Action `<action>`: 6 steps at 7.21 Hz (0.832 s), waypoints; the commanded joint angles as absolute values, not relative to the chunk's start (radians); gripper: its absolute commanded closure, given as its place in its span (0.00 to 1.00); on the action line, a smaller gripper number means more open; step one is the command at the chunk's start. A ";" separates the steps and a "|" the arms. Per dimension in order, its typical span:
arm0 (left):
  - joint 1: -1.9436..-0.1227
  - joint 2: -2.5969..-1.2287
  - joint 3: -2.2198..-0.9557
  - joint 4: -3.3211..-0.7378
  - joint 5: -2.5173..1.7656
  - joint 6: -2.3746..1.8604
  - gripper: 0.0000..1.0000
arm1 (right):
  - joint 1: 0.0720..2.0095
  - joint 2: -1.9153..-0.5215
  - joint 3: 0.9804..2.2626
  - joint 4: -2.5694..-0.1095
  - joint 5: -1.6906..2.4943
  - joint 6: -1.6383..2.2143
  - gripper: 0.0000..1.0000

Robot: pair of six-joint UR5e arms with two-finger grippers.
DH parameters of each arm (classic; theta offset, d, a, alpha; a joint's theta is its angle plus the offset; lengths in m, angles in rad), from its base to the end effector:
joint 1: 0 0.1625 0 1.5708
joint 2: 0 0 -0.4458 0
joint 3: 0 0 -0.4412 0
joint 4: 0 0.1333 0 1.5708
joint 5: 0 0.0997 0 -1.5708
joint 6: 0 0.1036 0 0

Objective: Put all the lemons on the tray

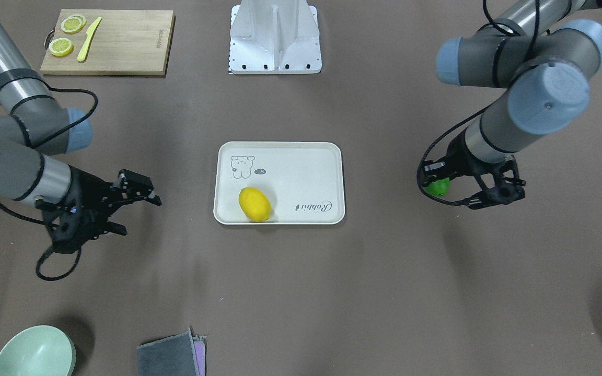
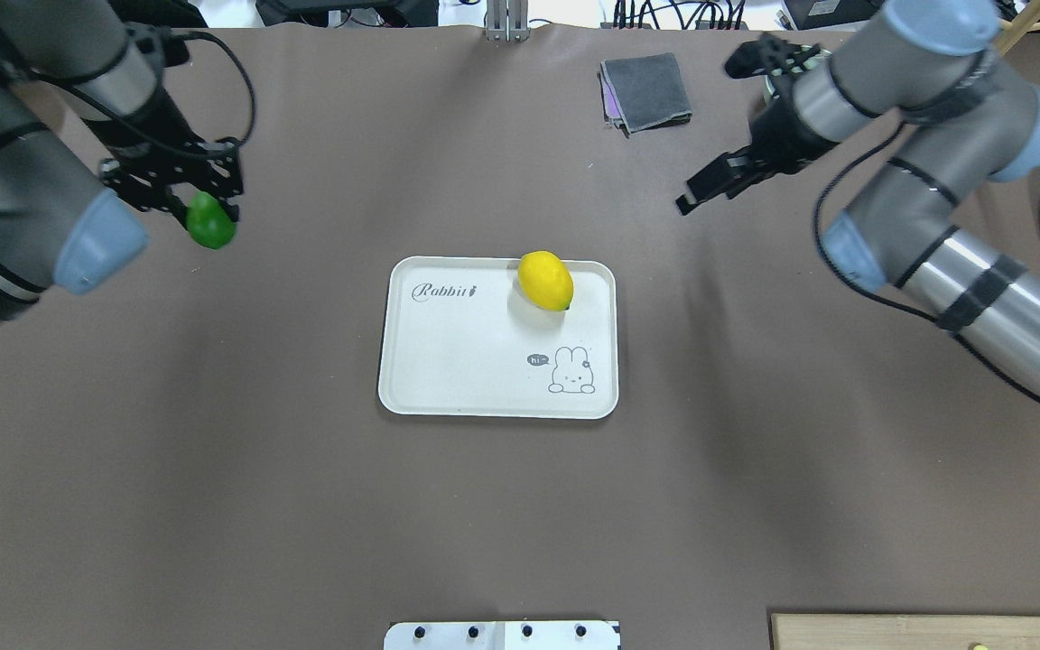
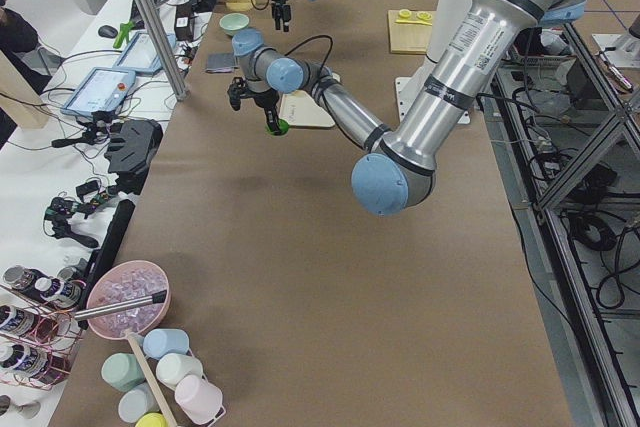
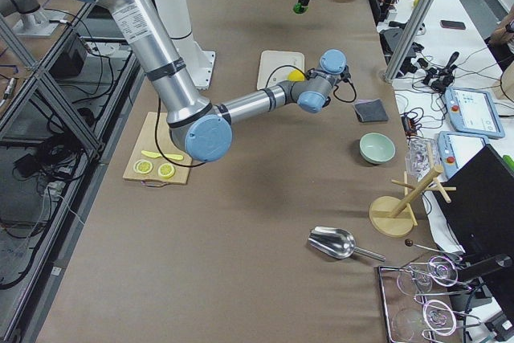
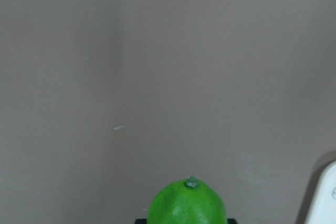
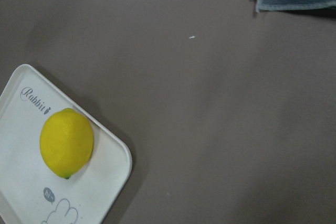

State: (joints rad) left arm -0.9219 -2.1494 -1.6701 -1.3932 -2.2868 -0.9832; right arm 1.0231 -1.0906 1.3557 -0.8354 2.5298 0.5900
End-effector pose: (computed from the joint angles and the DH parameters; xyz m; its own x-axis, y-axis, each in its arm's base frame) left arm 0.3785 -0.6071 0.2798 0.6691 -0.1900 -0.7185 0.0480 0.9758 -0.2134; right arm -0.3417 -0.6533 0.3905 0.2657 -0.4809 0.8355 0.1604 0.8767 0.4535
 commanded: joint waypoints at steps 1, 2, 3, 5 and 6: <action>-0.794 -2.224 -1.660 -1.396 -2.209 -1.118 1.00 | 1.141 -1.219 1.412 -0.773 2.646 0.586 0.01; -0.752 -2.250 -1.651 -1.404 -2.185 -1.168 1.00 | 1.146 -1.300 1.502 -0.796 2.635 0.595 0.01; -0.717 -2.282 -1.634 -1.405 -2.156 -1.224 1.00 | 1.147 -1.365 1.613 -0.902 2.622 0.594 0.01; -0.664 -2.380 -1.528 -1.410 -2.105 -1.288 1.00 | 1.147 -1.515 1.773 -1.031 2.519 0.584 0.01; -0.644 -2.388 -1.487 -1.458 -2.083 -1.304 1.00 | 1.147 -1.573 1.820 -1.101 2.455 0.584 0.01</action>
